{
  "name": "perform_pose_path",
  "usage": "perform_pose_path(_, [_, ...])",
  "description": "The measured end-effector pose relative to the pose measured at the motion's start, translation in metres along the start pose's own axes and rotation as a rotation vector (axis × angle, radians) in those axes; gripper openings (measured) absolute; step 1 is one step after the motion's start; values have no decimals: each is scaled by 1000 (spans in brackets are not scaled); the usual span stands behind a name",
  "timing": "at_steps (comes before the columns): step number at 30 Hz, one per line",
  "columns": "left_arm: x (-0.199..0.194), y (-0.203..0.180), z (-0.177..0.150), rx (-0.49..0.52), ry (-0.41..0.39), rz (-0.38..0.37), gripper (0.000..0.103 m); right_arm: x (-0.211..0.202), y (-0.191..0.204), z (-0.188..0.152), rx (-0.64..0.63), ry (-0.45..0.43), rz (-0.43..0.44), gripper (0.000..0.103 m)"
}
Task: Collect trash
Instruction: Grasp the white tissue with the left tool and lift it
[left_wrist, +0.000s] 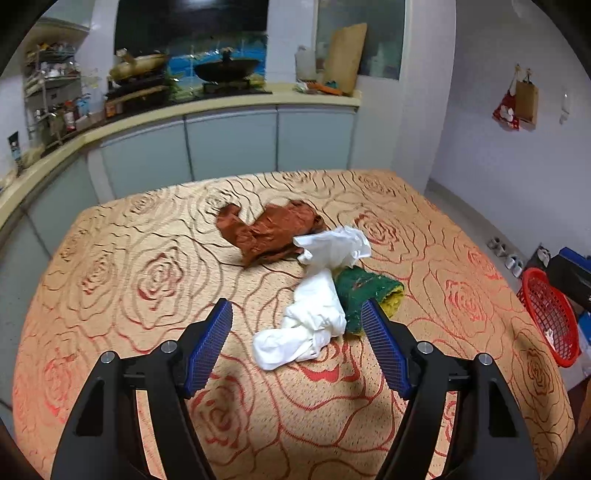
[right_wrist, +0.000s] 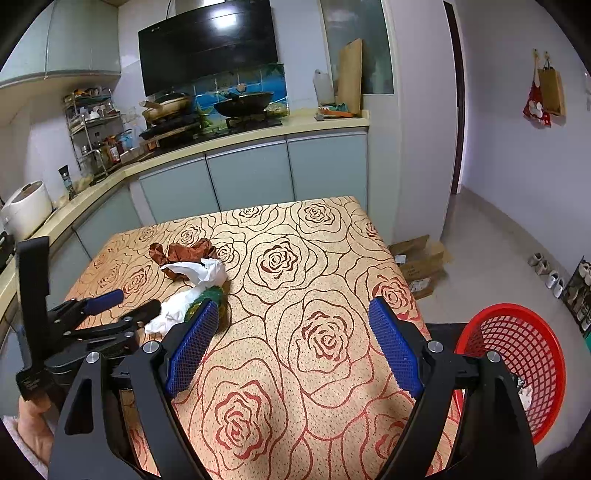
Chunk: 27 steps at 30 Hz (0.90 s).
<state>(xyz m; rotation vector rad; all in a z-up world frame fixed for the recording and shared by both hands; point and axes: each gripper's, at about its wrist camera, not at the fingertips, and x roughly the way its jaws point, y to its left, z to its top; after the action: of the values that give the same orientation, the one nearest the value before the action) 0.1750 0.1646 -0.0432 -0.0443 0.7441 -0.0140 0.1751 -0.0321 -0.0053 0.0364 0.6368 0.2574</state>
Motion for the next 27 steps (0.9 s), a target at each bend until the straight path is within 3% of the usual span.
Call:
perform_pose_path(10, [36, -3, -6, 11, 108, -54, 42, 21, 5, 5, -1, 30, 16, 81])
perform_pose_path(17, [34, -2, -9, 23, 103, -54, 28, 35, 14, 8, -8, 53, 37, 81])
perform_pose_path(27, [7, 15, -12, -12, 66, -17, 25, 62, 37, 6, -35, 110, 94, 81])
